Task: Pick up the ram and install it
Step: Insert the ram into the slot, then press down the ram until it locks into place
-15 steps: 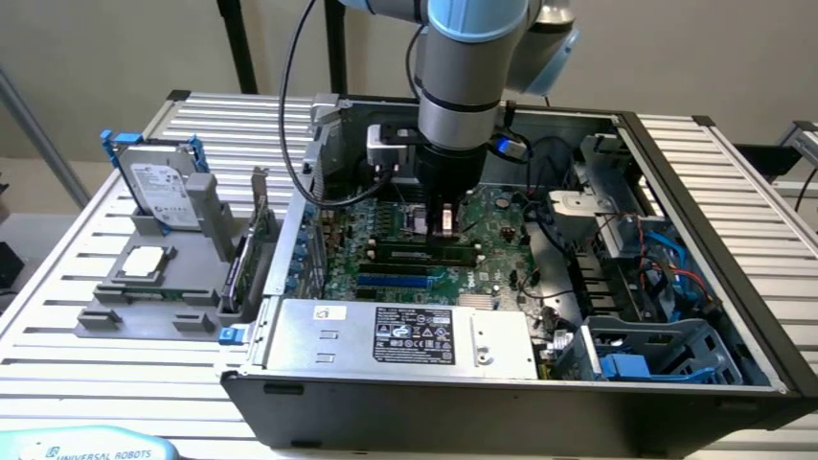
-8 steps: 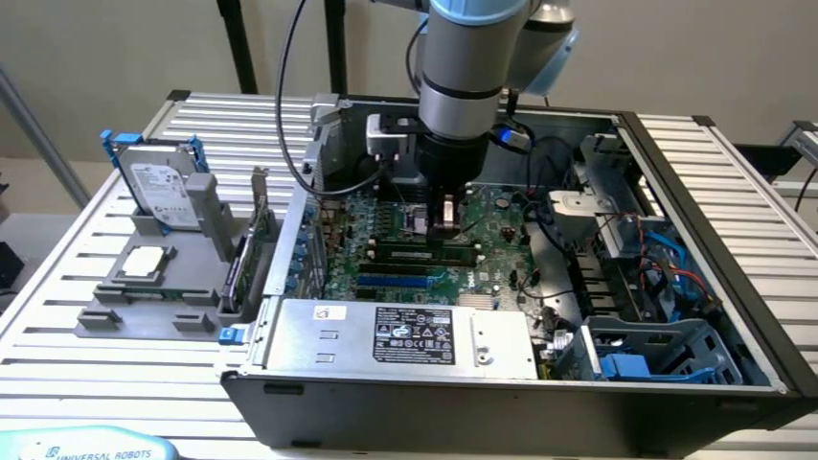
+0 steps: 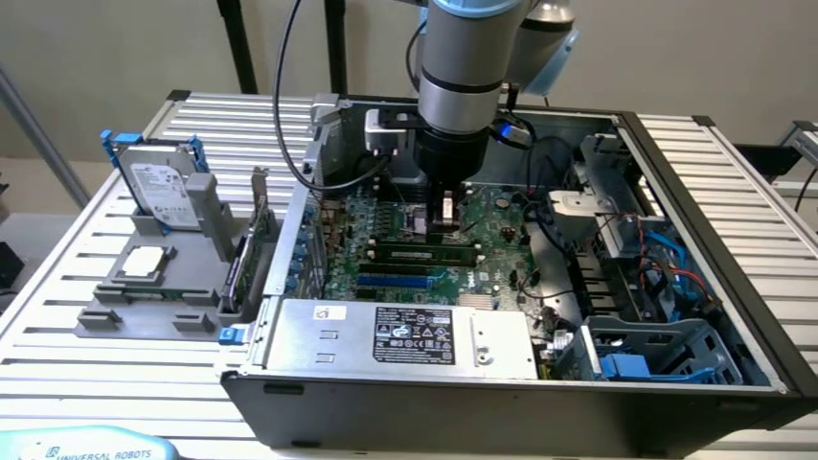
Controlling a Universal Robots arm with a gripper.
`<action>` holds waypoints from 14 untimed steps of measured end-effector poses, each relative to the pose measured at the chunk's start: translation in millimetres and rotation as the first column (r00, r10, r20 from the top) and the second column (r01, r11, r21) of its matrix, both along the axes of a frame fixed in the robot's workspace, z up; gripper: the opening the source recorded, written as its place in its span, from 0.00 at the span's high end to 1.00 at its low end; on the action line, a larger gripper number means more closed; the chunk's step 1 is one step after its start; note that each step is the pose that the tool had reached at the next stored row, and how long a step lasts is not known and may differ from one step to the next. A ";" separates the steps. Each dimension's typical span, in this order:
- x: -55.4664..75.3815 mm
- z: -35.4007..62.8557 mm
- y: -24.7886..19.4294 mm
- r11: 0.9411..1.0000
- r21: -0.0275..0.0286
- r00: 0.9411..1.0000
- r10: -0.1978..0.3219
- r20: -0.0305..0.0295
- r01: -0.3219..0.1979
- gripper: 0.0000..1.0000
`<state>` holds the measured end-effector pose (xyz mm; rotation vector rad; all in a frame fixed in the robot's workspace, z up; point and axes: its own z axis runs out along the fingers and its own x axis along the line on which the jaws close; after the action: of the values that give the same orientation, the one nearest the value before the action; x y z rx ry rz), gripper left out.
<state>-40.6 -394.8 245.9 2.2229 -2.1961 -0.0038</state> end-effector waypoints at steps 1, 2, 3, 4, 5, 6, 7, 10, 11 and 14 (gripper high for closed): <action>0.0 0.1 0.0 1.000 0.000 1.000 0.000 0.000 0.000 0.89; 0.0 0.1 0.0 1.000 0.000 1.000 0.000 0.000 0.000 0.89; 0.0 0.1 0.0 1.000 0.000 1.000 0.000 0.000 0.000 0.89; 0.0 0.1 0.0 1.000 0.000 1.000 0.000 0.000 0.000 0.89; 0.0 0.1 0.0 1.000 0.000 1.000 0.000 0.000 0.000 0.89; 0.0 0.1 0.0 1.000 0.000 1.000 0.000 0.000 0.000 0.89; 0.0 0.1 0.0 1.000 0.000 1.000 0.000 0.000 0.000 0.89; 0.0 -0.3 0.0 1.000 0.000 1.000 0.000 0.000 0.000 0.89; -0.1 -0.9 0.1 1.000 0.000 1.000 0.000 0.000 0.000 0.89; -1.4 -3.3 0.5 1.000 -0.001 1.000 0.000 0.000 0.000 0.89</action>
<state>-42.0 -394.3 242.6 2.2225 -2.1958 -0.0035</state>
